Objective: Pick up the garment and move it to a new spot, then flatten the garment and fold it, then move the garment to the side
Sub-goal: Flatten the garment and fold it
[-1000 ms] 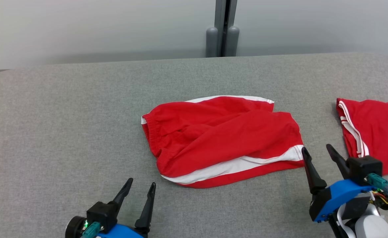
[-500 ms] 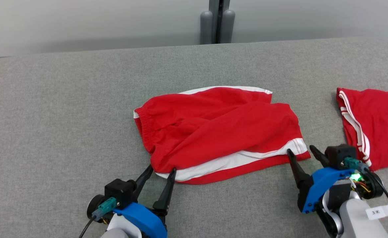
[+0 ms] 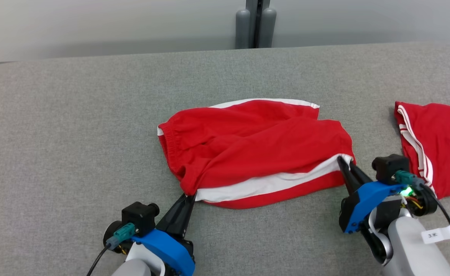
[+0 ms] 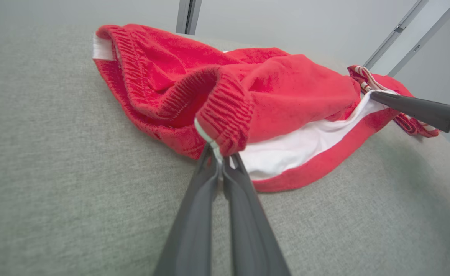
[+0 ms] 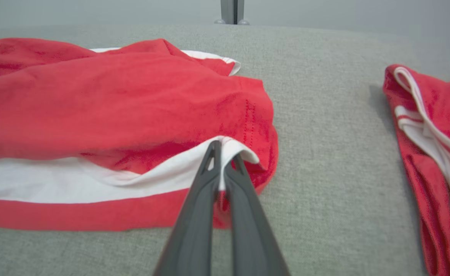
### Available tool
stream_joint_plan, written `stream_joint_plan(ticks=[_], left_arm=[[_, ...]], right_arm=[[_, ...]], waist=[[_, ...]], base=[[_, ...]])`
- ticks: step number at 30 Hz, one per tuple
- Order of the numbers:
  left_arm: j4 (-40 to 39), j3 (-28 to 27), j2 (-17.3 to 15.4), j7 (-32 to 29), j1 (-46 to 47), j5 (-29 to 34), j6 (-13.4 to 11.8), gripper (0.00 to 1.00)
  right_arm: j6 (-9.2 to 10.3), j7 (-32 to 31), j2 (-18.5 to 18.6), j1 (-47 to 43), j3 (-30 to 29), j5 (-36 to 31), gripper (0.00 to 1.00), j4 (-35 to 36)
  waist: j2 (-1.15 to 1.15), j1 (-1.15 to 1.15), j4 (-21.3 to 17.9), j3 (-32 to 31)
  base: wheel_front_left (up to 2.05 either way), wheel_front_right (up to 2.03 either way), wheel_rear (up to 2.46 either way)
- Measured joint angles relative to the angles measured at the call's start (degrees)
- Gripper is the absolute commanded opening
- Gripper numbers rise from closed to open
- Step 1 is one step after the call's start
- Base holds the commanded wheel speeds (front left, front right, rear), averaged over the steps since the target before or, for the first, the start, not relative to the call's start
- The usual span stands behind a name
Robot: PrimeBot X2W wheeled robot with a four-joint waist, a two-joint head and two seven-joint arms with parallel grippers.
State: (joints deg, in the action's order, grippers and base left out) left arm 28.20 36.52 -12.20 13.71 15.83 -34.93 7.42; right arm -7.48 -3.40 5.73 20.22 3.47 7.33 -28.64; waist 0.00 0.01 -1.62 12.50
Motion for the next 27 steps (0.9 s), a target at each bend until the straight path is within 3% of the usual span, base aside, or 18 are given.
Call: stream_joint_plan(ticks=[7,11,15,18,21,25,27], left_arm=[[-11.17,-3.20,-1.35,-1.12,0.47,-4.08,-0.66,0.00],[-21.06,-5.32,-3.89,-9.11,1.97,-8.66,-1.69,0.00],[-26.68,-7.91,-7.43,-19.53,9.86,-11.84,-3.80,0.00],[-27.03,-10.46,-11.65,-26.13,17.89,-10.58,-6.52,0.00],[-24.65,-13.59,-12.89,-29.84,26.25,-11.46,-8.16,0.00],[-19.69,-16.64,-15.45,-30.26,37.02,-9.03,-9.42,0.00],[-17.55,-18.36,-15.08,-28.03,41.19,-8.92,-9.58,0.00]], right_arm=[[0.00,1.26,1.75,-0.65,-0.57,2.87,0.00,13.79],[0.00,-1.57,3.71,-0.62,-1.12,4.34,0.00,24.21],[-0.01,-4.11,4.91,5.55,0.42,8.36,0.00,27.50],[0.00,-3.94,4.41,15.62,1.51,13.33,0.00,23.59],[0.00,-1.71,4.24,26.08,3.27,15.10,0.00,16.89],[-0.02,4.28,3.76,39.53,5.41,15.05,0.00,8.34],[-0.07,8.61,3.09,44.93,6.01,13.49,0.00,4.58]], waist=[[0.00,0.00,-0.22,-2.03],[0.00,-0.01,-1.14,-1.76],[0.00,-0.01,-3.14,1.46],[0.00,0.00,-5.77,5.53],[0.00,0.01,-7.68,9.50],[0.00,0.02,-9.40,14.03],[0.00,0.02,-9.90,15.36]], base=[[0.00,0.00,0.00],[0.00,0.00,0.00],[0.00,0.00,0.00],[0.00,0.00,0.00],[0.00,0.00,0.00],[0.00,0.00,0.00],[0.00,0.00,0.00]])
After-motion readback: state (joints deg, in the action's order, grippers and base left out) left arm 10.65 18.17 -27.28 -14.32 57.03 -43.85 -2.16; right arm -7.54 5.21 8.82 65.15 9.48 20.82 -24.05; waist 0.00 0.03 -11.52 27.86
